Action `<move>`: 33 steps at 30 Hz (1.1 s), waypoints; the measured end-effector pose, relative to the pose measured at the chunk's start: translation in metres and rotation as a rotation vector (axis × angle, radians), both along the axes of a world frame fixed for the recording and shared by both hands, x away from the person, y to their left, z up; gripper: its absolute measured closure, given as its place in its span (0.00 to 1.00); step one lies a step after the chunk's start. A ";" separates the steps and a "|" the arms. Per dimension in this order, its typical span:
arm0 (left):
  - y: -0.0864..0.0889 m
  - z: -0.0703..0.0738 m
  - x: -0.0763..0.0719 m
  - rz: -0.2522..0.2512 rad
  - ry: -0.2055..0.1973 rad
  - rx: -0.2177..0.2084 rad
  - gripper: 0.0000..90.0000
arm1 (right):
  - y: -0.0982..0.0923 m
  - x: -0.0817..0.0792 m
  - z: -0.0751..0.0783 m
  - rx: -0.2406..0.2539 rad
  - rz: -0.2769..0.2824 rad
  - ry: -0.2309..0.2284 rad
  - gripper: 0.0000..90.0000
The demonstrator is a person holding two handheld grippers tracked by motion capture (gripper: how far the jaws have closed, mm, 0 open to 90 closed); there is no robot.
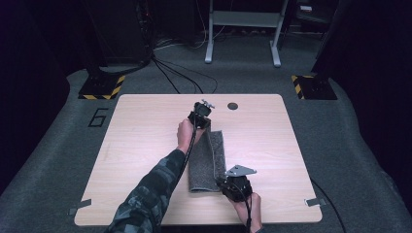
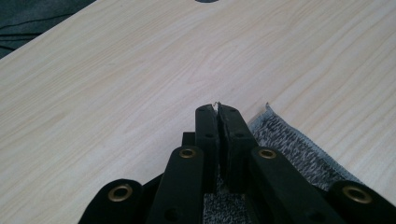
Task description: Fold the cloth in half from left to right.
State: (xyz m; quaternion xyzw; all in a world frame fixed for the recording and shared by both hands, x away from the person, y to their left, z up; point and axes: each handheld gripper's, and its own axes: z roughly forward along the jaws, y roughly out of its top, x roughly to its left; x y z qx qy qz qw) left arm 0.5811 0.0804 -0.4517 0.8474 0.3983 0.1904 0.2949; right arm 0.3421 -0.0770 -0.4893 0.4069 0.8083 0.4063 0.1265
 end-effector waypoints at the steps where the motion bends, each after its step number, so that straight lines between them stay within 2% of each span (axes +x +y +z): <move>1: -0.001 -0.001 0.001 -0.001 -0.004 -0.003 0.96 | 0.000 0.000 -0.001 -0.004 -0.004 0.002 0.95; 5: -0.006 -0.003 0.003 -0.013 0.013 0.006 0.96 | -0.001 -0.002 -0.005 -0.026 -0.015 -0.007 0.94; 7: -0.008 -0.004 0.004 -0.016 0.020 -0.012 0.91 | -0.001 -0.003 -0.006 -0.030 -0.025 -0.009 0.94; 9: -0.009 -0.004 0.005 -0.005 0.029 -0.022 0.71 | -0.002 -0.003 -0.008 -0.049 -0.032 -0.008 0.91; 12: -0.007 -0.001 0.004 0.012 0.031 -0.043 0.45 | -0.005 -0.003 -0.012 -0.060 -0.051 0.014 0.84; 15: -0.001 0.002 0.003 0.014 0.035 -0.078 0.31 | -0.010 -0.005 -0.015 -0.064 -0.066 0.034 0.78; 17: 0.004 0.004 0.003 0.013 0.040 -0.076 0.24 | -0.016 -0.005 -0.017 -0.064 -0.075 0.041 0.73; 21: 0.017 0.008 0.000 0.022 0.034 -0.085 0.20 | -0.025 -0.008 -0.017 -0.066 -0.093 0.078 0.62; 24: 0.029 0.008 -0.007 0.024 0.040 -0.087 0.19 | -0.034 -0.008 -0.012 -0.039 -0.108 0.079 0.49; 27: 0.042 0.007 -0.017 0.013 0.053 -0.075 0.18 | -0.042 -0.001 -0.006 -0.002 -0.122 0.068 0.37; 30: 0.053 0.003 -0.032 0.003 0.053 -0.075 0.18 | -0.043 0.007 0.001 0.021 -0.128 0.050 0.32; 33: 0.061 -0.002 -0.049 -0.017 0.062 -0.078 0.18 | -0.040 0.018 0.002 0.014 -0.116 0.051 0.30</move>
